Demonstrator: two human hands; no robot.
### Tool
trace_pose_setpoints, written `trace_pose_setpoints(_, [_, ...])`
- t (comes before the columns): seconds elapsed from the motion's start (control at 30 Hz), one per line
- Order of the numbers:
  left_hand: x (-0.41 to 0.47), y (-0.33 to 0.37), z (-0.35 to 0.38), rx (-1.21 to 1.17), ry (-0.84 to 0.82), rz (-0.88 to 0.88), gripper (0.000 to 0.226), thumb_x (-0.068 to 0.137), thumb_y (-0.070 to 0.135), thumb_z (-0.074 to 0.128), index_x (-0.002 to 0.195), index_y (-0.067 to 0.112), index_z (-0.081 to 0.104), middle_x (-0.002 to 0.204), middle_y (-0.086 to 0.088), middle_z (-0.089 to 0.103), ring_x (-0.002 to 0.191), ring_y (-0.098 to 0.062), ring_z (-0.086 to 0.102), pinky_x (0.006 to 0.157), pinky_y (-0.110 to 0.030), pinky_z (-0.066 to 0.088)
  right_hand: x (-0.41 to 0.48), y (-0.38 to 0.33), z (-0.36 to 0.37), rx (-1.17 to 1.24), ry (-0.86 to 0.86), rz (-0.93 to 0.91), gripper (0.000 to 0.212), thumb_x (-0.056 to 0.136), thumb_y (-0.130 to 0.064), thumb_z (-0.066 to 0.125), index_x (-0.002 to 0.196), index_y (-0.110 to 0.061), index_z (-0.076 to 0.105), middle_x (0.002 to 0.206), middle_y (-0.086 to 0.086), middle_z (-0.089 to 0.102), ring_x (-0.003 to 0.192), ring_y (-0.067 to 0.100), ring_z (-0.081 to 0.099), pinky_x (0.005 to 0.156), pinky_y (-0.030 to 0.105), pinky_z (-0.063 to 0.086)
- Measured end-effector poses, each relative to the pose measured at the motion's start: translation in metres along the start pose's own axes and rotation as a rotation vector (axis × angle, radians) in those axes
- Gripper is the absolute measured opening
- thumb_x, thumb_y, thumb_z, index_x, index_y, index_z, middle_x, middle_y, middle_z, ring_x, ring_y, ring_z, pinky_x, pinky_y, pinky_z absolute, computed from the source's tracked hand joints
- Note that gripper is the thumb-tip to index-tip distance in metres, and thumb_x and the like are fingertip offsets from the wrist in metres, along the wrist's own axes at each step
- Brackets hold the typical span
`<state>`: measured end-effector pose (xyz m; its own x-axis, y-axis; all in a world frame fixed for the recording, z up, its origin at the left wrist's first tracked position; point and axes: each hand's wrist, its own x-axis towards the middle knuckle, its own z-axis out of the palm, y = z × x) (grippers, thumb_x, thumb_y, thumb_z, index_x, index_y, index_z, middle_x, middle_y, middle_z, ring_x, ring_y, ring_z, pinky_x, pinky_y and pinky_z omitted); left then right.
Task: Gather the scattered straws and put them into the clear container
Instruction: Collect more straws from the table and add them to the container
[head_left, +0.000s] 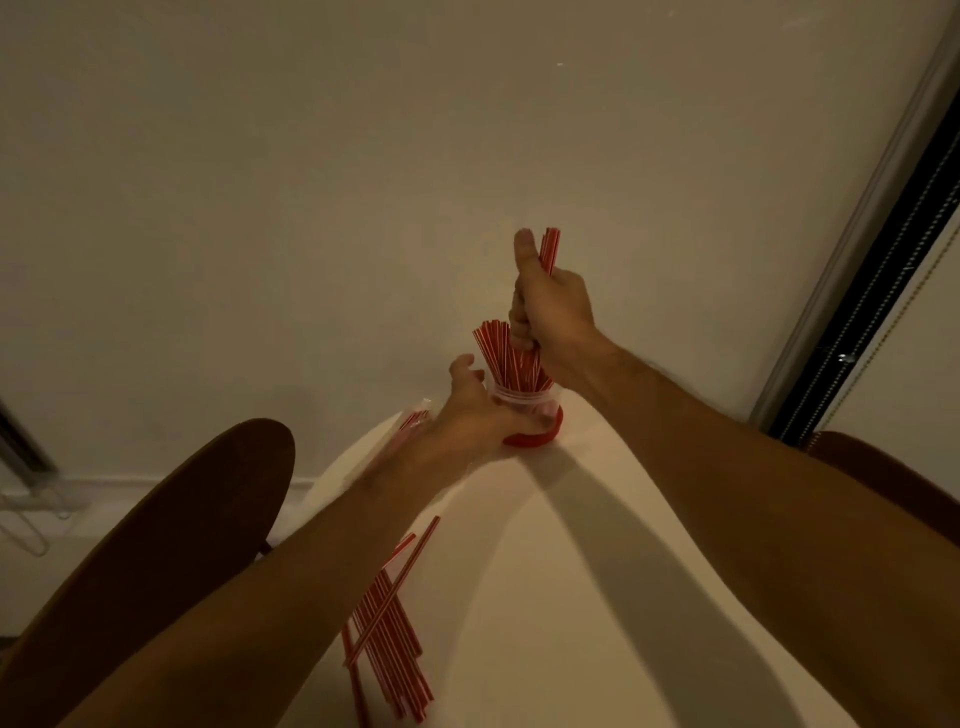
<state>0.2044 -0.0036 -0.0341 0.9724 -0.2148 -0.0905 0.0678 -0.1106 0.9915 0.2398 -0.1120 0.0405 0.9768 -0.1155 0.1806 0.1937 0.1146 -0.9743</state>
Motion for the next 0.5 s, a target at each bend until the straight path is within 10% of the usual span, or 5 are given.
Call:
trace_pose_setpoints(0.13, [0.010,-0.011,0.010,-0.131,0.011,0.035,0.122,0.051,0.004,0.093,0.143,0.026,0.017,0.129,-0.003,0.054,0.113,-0.024,0.060,0.089,-0.048,0.057,0.001,0.020,0.005,-0.041,0.011,0.024,0.058,0.082,-0.069,0.057,0.050,-0.025,0.037,0.045,-0.003,0.035,0.036,0.013,0.032,0.036,0.024,0.034])
trace_pose_setpoints(0.3, [0.018,-0.029,0.014,-0.150,0.026,0.109,0.093,0.052,0.008,0.093,0.122,0.025,0.034,0.117,0.000,0.063,0.102,-0.012,0.068,0.080,-0.029,0.059,0.001,0.033,0.006,-0.099,-0.017,0.046,0.060,0.079,-0.070,0.060,0.048,-0.023,0.041,0.042,-0.003,0.041,0.034,0.013,0.038,0.039,0.025,0.041])
trace_pose_setpoints(0.5, [0.026,-0.037,0.013,-0.121,0.019,0.127,0.085,0.055,0.011,0.092,0.118,0.025,0.037,0.118,-0.001,0.062,0.106,-0.015,0.066,0.089,-0.038,0.058,0.004,0.036,0.002,-0.148,-0.087,0.060,0.056,0.074,-0.062,0.073,0.047,-0.018,0.051,0.046,0.004,0.052,0.042,0.022,0.051,0.056,0.035,0.054])
